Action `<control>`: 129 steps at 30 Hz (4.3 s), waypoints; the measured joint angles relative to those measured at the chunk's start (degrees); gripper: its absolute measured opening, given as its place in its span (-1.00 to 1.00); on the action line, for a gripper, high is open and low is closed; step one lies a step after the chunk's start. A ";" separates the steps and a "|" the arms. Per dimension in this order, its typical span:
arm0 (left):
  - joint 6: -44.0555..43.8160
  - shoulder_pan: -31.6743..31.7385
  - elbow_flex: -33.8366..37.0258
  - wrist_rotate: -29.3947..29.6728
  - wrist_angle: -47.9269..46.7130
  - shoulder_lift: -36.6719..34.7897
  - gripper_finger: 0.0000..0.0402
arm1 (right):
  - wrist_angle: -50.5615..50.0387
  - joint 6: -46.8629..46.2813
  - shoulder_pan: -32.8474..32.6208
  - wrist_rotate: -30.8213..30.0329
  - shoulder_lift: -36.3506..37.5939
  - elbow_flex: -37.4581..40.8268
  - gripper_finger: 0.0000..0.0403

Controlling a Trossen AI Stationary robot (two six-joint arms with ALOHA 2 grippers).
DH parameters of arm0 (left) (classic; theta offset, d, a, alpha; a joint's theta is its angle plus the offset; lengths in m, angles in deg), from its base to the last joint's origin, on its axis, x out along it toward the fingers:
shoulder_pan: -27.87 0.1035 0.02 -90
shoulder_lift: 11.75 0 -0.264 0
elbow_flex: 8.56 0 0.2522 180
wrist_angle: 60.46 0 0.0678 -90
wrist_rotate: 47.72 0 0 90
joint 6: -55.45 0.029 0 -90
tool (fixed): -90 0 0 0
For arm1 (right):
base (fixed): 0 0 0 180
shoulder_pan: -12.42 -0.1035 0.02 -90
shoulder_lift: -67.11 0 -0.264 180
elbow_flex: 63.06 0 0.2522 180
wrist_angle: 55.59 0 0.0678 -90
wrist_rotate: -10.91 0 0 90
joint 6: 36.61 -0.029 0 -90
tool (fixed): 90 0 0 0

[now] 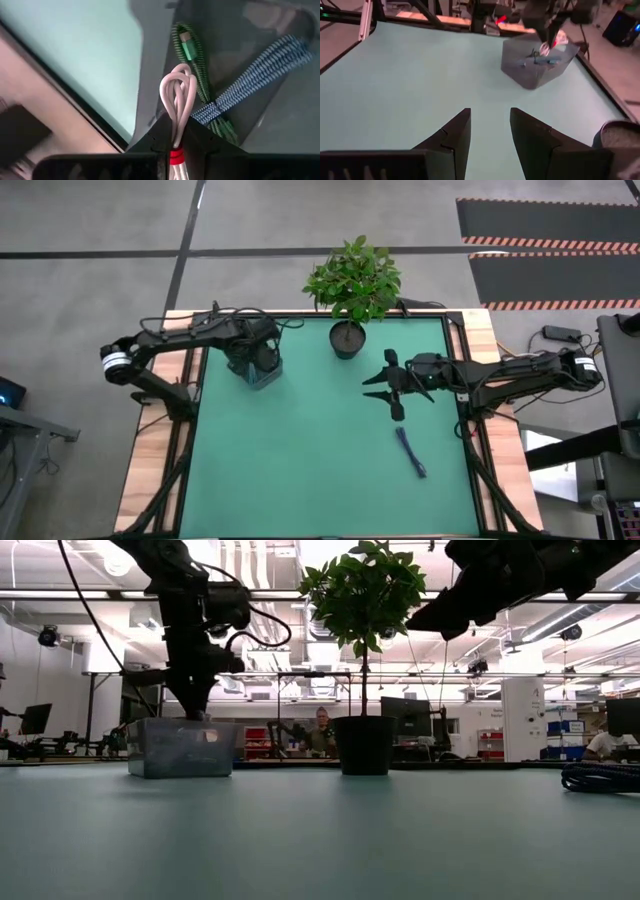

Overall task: Pick and place USB-C Cables
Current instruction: Put the white charger cable into the gray bin, then put the purple charger cable into the gray bin

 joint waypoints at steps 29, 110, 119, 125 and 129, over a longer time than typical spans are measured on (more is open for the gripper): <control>19.27 1.68 8.33 0.73 13.55 0.22 -0.94 | -0.79 4.37 0.11 -2.84 5.71 0.00 -0.45; 11.92 -7.07 8.40 34.09 16.68 -0.43 -0.26 | -1.30 2.69 0.11 -2.60 5.71 0.00 -0.32; -0.74 -12.49 8.16 36.23 20.75 -8.05 -0.26 | -1.28 1.58 0.11 -2.60 5.71 0.00 -0.32; -12.93 -17.32 8.33 35.46 27.69 -15.62 -0.27 | -1.68 -1.05 0.07 -2.60 5.73 0.00 -0.32; -21.72 -21.58 8.35 34.05 32.63 -19.43 -0.27 | -1.94 -3.82 -0.04 -2.29 5.71 0.00 -0.32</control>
